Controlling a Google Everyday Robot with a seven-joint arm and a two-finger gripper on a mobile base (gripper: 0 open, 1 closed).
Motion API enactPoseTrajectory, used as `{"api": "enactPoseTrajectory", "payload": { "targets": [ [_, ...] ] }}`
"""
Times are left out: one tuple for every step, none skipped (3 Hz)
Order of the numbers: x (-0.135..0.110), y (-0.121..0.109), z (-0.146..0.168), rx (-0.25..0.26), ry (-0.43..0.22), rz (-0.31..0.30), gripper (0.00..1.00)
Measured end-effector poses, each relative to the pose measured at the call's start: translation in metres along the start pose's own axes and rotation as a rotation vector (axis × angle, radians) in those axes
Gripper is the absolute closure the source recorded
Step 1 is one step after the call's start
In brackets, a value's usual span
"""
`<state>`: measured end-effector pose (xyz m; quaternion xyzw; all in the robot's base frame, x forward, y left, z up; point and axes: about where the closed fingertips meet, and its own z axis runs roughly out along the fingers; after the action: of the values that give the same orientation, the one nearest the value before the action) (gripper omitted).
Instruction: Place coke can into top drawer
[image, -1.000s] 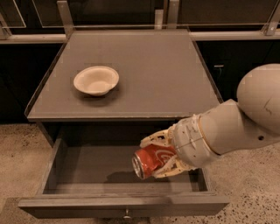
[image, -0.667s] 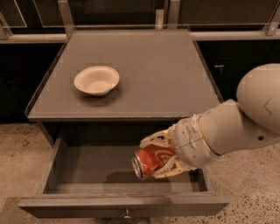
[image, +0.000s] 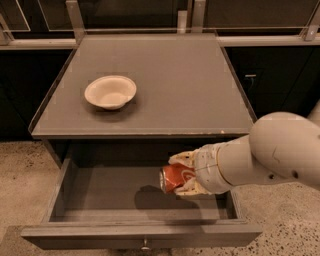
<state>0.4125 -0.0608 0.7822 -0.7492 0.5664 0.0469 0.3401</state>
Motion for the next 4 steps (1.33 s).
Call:
{"api": "enactPoseTrajectory", "payload": {
  "targets": [
    [0.028, -0.003, 0.019, 0.05, 0.071, 0.059, 1.0],
    [0.048, -0.003, 0.031, 0.077, 0.104, 0.103, 1.0],
    [0.071, 0.008, 0.058, 0.038, 0.104, 0.164, 1.0],
    [0.093, 0.023, 0.083, -0.039, 0.107, 0.224, 1.0]
  ]
}}
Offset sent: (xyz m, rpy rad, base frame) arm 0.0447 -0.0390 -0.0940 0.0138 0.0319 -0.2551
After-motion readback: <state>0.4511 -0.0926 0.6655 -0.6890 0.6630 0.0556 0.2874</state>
